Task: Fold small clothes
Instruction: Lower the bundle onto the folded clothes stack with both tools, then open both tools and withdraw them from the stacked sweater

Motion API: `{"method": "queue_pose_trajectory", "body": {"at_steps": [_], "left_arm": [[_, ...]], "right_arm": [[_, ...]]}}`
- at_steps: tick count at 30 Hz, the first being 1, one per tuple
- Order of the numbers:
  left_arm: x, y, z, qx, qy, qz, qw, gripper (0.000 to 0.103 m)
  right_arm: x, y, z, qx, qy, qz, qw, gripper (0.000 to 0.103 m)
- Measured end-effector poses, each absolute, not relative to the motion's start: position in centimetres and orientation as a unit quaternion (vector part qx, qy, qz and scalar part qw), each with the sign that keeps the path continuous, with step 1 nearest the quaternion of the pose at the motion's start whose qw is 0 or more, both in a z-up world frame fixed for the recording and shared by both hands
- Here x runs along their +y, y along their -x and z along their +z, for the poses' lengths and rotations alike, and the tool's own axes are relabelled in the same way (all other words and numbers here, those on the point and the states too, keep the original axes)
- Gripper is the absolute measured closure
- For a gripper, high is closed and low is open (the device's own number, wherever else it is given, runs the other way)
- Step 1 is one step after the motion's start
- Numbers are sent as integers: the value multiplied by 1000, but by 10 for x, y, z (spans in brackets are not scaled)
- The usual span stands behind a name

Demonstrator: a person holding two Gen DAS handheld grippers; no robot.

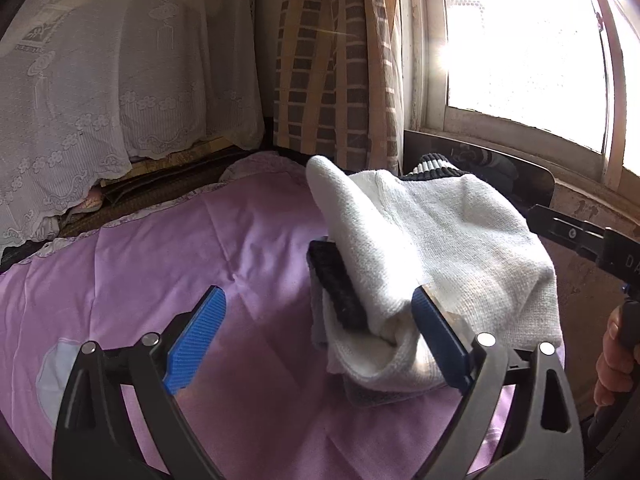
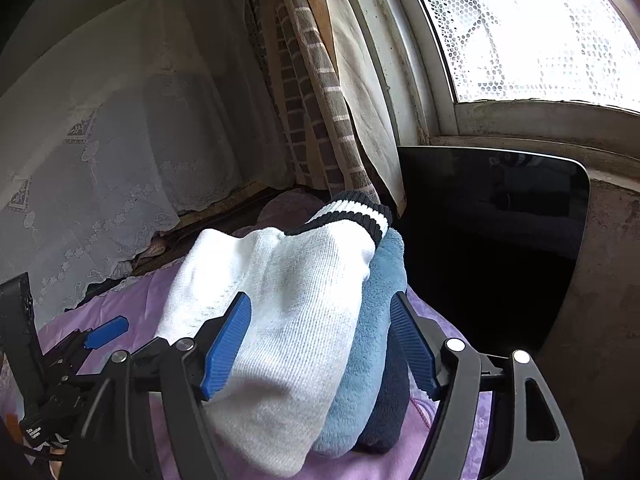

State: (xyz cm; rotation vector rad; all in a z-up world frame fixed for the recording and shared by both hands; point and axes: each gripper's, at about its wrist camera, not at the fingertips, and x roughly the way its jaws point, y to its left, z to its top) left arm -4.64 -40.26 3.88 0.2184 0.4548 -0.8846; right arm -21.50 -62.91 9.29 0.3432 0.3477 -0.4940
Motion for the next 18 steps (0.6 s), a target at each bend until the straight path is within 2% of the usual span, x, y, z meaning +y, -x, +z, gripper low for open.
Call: {"method": "queue_pose_trajectory", "body": {"at_steps": [10,18], "left_arm": [[-353,35,43,224,-52,-416,880,10],[-328,47,46,200,-57,-416,885,8]], "right_arm": [[-568,230,106,169,-130,-240,947,22],[-522,244,121,155,-110,-242,952,18]]}}
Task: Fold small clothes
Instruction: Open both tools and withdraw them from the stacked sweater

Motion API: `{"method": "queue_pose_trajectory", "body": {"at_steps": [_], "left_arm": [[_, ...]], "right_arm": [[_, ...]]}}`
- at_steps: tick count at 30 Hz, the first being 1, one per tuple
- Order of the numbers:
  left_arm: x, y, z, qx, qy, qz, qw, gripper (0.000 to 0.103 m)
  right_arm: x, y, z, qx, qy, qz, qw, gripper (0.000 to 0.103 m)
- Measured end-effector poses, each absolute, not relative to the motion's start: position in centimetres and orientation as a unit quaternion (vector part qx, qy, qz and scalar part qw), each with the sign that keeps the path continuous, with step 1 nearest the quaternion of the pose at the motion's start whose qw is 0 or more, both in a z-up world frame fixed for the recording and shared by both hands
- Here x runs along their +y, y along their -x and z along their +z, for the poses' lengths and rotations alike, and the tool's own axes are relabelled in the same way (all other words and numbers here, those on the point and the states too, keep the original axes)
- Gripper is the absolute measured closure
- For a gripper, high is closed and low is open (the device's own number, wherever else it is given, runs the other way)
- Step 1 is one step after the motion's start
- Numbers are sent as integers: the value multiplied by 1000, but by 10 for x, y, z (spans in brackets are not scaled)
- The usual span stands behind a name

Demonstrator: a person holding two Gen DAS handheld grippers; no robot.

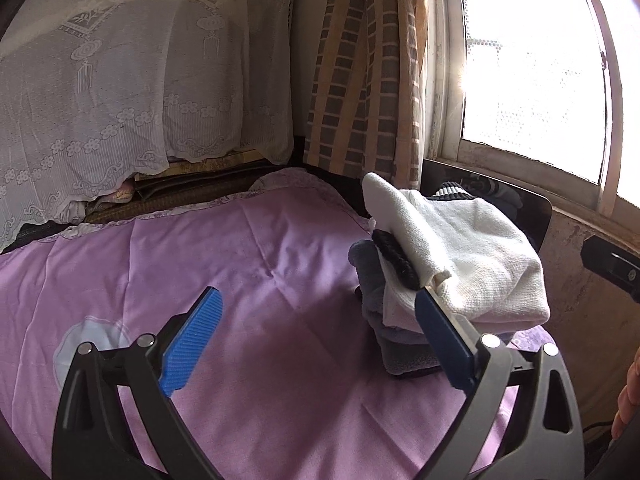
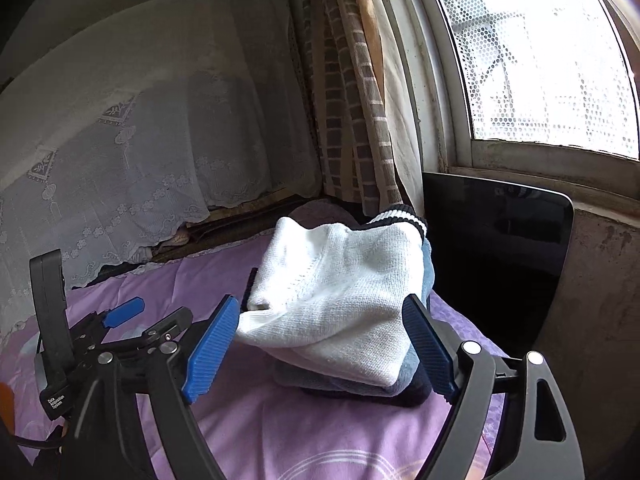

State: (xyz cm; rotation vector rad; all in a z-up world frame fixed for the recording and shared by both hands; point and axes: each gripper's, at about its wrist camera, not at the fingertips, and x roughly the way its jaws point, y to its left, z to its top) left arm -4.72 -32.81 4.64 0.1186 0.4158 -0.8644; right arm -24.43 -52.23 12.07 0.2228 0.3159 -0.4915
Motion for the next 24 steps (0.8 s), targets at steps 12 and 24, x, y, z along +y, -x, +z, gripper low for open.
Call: {"method": "queue_pose_trajectory", "body": {"at_steps": [12,24], "left_arm": [[-304,76,60,168,-68,-429,885,5],[-305,84,61,211,-68,-508,832,5]], "right_arm": [[-485,258,134,159,-89,-250,951,11],[-480,264,135,154,-92,-239,954,10]]}}
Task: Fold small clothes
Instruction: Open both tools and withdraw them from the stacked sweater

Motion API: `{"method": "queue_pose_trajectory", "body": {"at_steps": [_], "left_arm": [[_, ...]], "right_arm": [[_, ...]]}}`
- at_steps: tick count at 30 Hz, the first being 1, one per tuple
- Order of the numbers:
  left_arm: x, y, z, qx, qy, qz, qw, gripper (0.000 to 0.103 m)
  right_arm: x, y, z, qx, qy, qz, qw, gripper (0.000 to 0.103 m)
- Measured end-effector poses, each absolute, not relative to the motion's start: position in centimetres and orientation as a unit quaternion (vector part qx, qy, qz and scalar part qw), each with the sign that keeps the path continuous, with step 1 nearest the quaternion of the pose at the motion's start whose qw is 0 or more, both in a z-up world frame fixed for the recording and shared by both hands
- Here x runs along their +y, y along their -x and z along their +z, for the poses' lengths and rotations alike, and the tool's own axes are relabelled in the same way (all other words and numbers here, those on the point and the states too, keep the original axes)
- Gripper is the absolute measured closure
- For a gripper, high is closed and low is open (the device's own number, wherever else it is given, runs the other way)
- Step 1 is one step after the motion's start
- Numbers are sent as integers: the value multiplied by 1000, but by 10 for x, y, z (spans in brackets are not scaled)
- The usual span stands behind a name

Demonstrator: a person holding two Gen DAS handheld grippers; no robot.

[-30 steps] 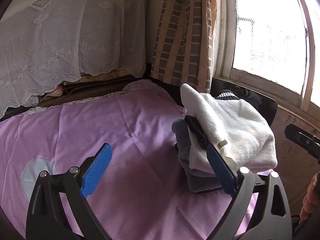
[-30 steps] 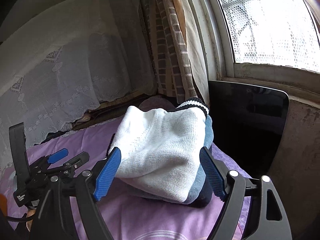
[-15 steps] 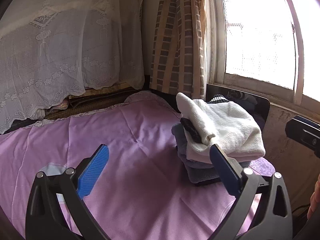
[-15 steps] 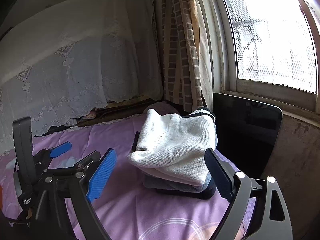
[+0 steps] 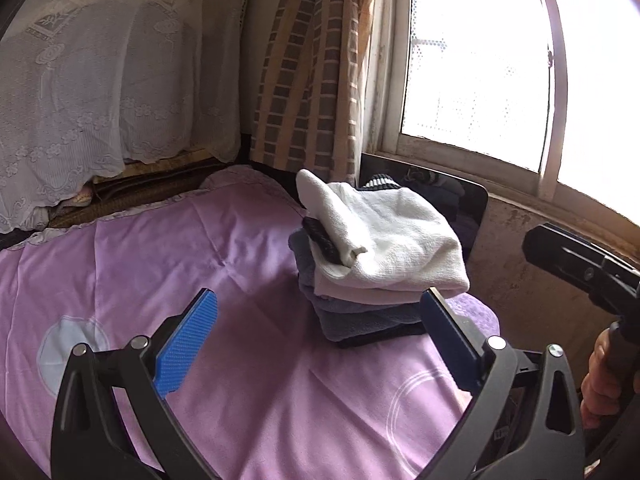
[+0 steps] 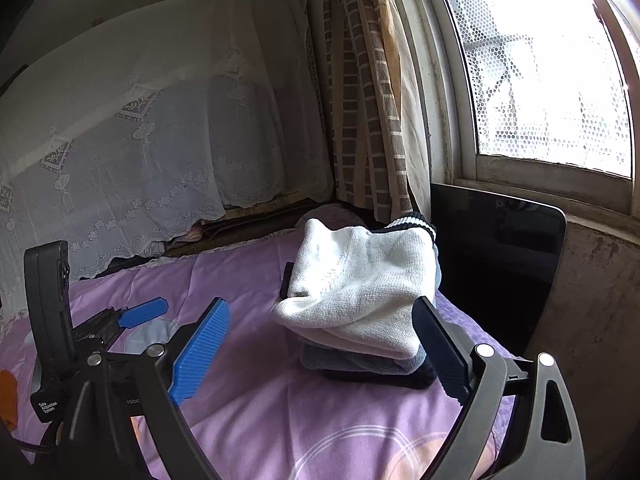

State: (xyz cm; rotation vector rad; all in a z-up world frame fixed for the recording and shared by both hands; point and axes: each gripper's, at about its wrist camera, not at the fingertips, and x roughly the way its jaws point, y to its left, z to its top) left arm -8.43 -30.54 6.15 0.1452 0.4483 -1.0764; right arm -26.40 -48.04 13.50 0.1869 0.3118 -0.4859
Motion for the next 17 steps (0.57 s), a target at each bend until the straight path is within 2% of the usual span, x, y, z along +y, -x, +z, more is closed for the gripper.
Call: {"method": "queue_pose_trajectory", "body": {"at_steps": [2,7,17], "left_arm": [[-311,89,58,219,-87,-516,823,5],[-315,116,57,162,-121,-494,845,5],[-318,113,59,173,-118,-472,856,5]], "right_arm": [[-482,264,135,154,-91,-241,954,10],[-486,267,135,151,-97,-247,952,10],[-488,271,137,144,-99,-249,953,9]]}}
